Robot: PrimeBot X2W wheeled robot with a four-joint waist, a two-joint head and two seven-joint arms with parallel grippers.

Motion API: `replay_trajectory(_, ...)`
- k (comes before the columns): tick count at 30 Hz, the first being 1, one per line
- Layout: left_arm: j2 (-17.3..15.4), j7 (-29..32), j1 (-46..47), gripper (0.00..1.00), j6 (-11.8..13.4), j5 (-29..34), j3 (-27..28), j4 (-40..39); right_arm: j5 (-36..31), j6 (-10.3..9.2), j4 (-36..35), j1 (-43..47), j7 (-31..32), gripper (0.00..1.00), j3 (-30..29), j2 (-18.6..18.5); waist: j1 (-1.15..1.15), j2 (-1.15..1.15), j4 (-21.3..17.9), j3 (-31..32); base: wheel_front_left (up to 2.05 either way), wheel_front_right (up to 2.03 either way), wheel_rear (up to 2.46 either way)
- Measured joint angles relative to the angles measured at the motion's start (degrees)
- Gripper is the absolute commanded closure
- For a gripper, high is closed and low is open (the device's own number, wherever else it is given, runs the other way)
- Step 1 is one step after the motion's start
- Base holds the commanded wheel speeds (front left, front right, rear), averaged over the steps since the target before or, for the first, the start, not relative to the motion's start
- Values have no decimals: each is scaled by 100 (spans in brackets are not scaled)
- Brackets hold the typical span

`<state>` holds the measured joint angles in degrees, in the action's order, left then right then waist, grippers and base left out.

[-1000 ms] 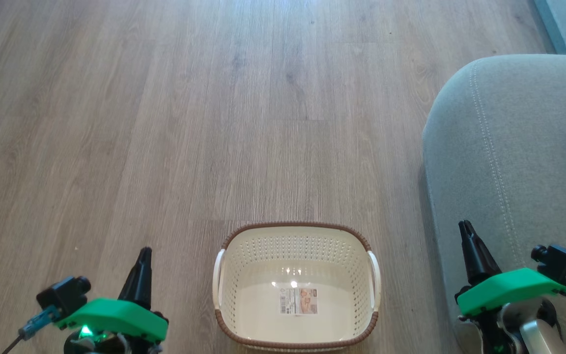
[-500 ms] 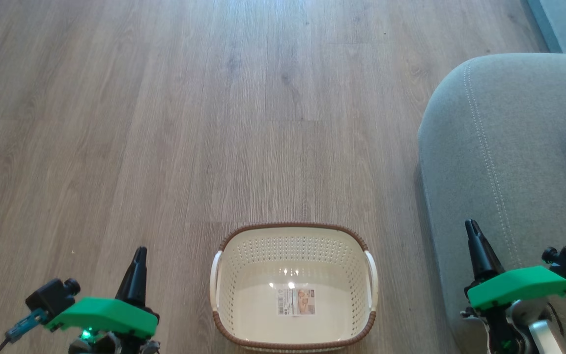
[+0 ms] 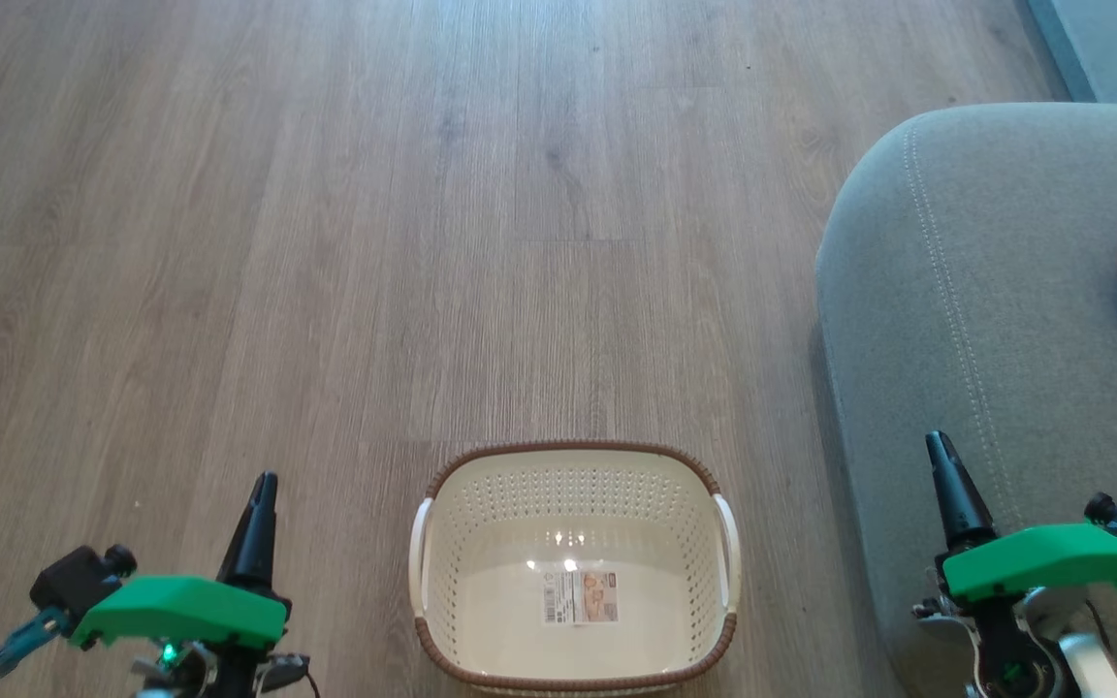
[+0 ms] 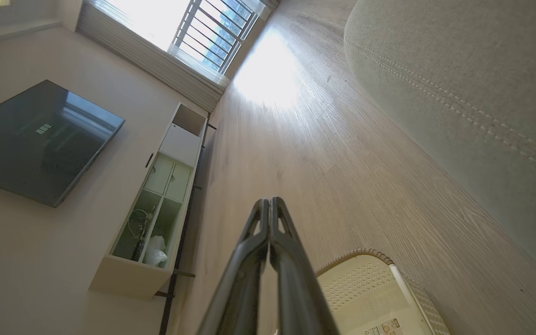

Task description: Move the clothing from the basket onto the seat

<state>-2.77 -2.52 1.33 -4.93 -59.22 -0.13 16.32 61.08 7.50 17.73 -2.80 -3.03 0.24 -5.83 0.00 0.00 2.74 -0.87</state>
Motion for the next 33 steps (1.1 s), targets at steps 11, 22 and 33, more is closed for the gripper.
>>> replay_trajectory(11,5,193,2,100,-51,-669,58,-4,639,0,-24,-2,170,100,-156,32,0,0,-57,14,0,0,0)
replay_trajectory(22,10,357,31,100,-100,-1343,191,-9,1279,0,-59,-6,355,100,-279,89,0,0,-114,29,0,0,0)
replay_trajectory(33,16,535,119,100,-145,-2007,248,-22,1919,0,-89,-10,539,100,-423,174,0,0,-171,43,0,0,0)
